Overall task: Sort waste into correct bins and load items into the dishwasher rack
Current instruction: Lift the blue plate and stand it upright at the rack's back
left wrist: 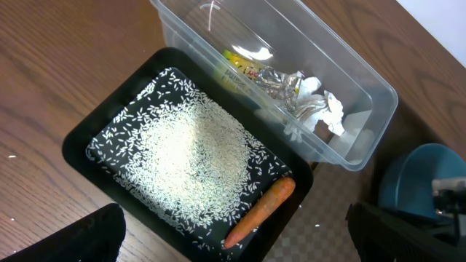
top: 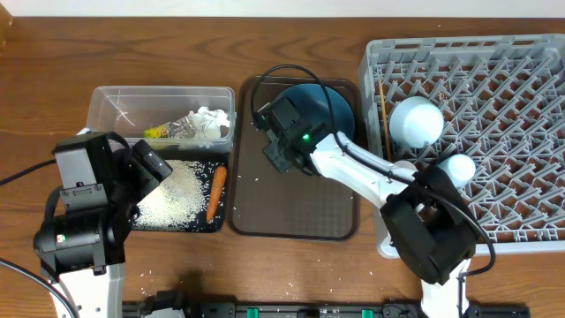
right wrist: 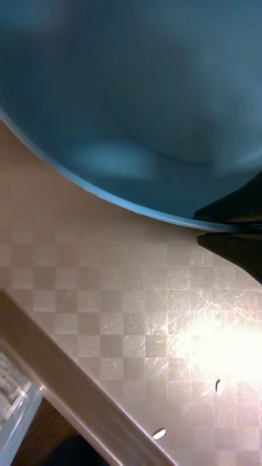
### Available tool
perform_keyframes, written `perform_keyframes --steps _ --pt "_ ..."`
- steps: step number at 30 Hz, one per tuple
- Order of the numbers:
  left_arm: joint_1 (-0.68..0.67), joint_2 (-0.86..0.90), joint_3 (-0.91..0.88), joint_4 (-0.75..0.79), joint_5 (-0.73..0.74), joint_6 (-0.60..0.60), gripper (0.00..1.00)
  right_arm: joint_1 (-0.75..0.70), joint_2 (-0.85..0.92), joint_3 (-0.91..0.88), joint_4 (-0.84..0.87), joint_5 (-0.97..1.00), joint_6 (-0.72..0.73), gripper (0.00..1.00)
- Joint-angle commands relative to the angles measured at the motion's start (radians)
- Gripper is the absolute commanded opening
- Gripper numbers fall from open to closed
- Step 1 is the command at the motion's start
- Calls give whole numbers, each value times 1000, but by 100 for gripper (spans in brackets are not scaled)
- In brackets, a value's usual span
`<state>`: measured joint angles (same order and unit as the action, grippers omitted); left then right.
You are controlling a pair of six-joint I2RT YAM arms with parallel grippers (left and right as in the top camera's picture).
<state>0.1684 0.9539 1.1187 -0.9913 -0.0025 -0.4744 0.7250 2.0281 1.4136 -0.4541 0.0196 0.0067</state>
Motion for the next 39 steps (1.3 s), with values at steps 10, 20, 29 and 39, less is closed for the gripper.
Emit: perform_keyframes --steps 10,20,29,39 --pt "5 -1 5 -3 -1 -2 99 -218 -508 15 -119 -334 12 1" --pt "5 -1 5 -3 -1 -2 99 -886 -574 14 -148 -1070 -27 1" --pt "5 -1 4 -3 -1 -2 100 -1204 -348 13 -23 -1580 -84 1" --pt "5 -1 4 -3 -1 -2 99 -1235 -125 13 19 -1580 -90 1"
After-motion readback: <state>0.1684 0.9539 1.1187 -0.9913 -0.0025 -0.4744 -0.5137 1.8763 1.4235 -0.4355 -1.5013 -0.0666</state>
